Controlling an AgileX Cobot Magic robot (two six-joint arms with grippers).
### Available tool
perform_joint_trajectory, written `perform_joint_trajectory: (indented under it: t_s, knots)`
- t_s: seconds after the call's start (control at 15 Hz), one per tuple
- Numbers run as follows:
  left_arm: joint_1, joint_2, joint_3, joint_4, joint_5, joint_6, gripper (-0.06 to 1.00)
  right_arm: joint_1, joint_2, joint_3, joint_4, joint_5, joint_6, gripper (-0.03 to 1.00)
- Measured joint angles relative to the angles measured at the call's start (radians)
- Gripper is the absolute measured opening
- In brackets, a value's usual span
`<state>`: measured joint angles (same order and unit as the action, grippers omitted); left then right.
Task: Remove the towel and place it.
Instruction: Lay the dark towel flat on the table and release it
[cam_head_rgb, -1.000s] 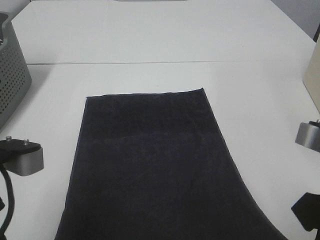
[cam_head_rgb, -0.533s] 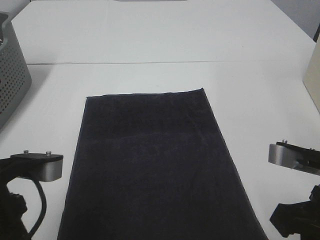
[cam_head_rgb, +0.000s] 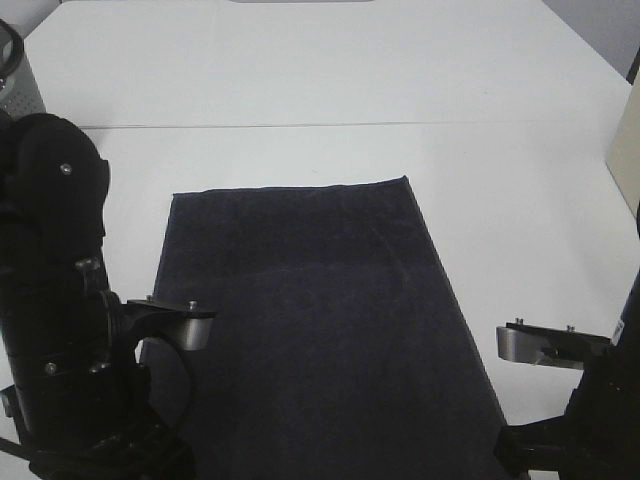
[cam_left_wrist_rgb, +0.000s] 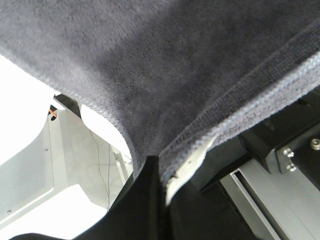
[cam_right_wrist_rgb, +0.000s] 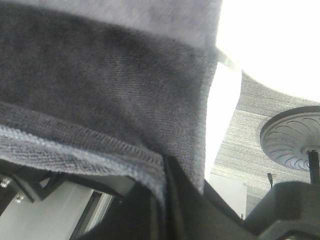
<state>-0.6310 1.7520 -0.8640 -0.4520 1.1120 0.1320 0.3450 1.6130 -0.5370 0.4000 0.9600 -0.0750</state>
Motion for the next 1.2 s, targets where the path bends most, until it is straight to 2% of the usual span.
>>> perform_joint_trajectory:
  t_s: [0.2,0.33,0.53,0.73,0.87,0.93,1.0,1.13,1.2]
  knots:
    - [-0.032,0.072,-0.014,0.004,-0.028,0.042,0.03,0.000,0.016,0.000,0.027,-0.028,-0.031,0.01]
    - [-0.056,0.127,-0.047,0.005,-0.031,0.046,0.04,0.000,0.016,0.000,0.090,-0.053,-0.072,0.01]
    - [-0.057,0.144,-0.069,0.001,-0.038,0.046,0.06,0.000,0.016,0.000,0.107,-0.062,-0.093,0.01]
    - [-0.057,0.144,-0.069,-0.063,-0.026,0.046,0.18,0.000,0.016,0.000,0.141,-0.062,-0.104,0.01]
    - [-0.057,0.146,-0.069,-0.079,-0.025,0.046,0.32,0.000,0.016,0.000,0.153,-0.059,-0.119,0.03]
    - [-0.057,0.146,-0.069,-0.079,-0.025,0.046,0.41,0.000,0.016,0.000,0.155,-0.054,-0.120,0.10]
    - [-0.057,0.146,-0.069,-0.080,-0.025,0.040,0.52,0.000,0.016,0.000,0.159,-0.047,-0.120,0.22]
    - [-0.057,0.146,-0.069,-0.082,-0.021,0.034,0.69,0.000,0.016,0.000,0.167,-0.044,-0.121,0.57]
    - [-0.057,0.146,-0.069,-0.082,-0.012,0.034,0.72,0.000,0.016,0.000,0.170,-0.043,-0.122,0.68]
